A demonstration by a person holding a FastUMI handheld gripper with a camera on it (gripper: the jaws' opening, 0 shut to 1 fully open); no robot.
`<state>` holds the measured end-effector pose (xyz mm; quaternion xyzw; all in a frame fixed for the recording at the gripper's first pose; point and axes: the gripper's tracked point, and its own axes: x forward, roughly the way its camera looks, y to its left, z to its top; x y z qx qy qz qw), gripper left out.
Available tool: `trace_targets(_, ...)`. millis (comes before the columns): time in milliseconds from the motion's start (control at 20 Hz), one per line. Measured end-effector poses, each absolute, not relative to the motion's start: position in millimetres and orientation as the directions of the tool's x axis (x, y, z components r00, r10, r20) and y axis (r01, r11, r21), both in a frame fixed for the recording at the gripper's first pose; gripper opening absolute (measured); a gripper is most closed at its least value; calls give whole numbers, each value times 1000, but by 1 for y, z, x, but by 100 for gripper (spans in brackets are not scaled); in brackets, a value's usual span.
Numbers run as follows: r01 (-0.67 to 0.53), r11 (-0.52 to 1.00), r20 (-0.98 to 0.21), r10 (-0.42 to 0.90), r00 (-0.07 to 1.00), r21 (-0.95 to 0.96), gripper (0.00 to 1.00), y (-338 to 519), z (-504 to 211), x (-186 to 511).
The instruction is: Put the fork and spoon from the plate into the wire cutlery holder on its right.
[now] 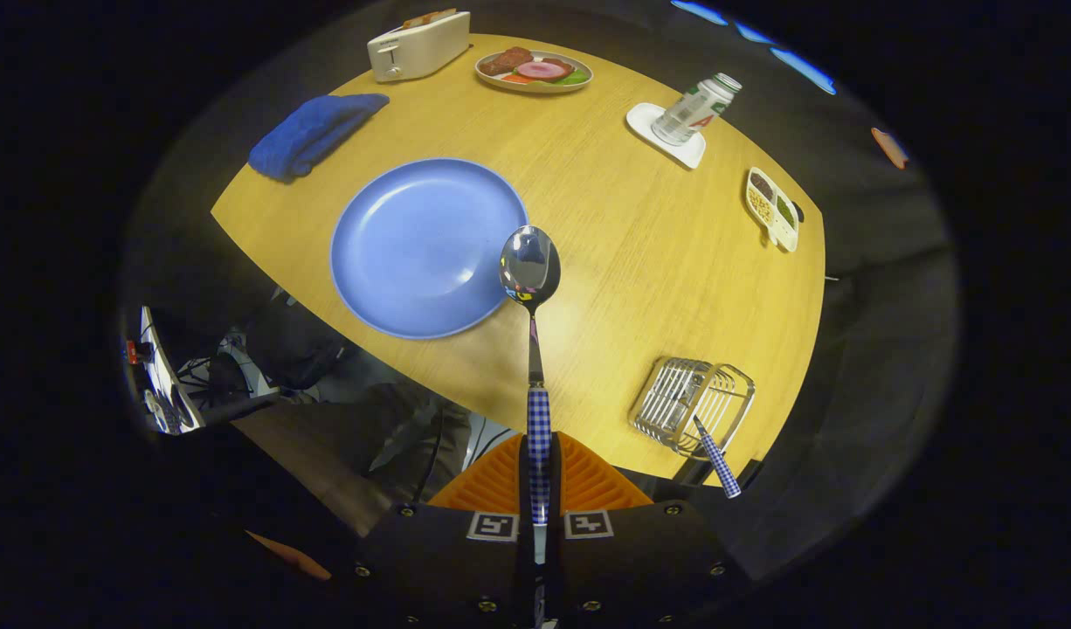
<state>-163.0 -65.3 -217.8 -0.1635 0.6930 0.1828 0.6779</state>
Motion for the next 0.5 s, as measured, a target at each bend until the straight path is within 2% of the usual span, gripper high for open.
trace_targets(200, -467, 884, -996, -47, -77, -6, 5, -114, -206, -175)
trace_targets(500, -471, 876, -982, -162, -92, -100, 5, -176, -189, -178)
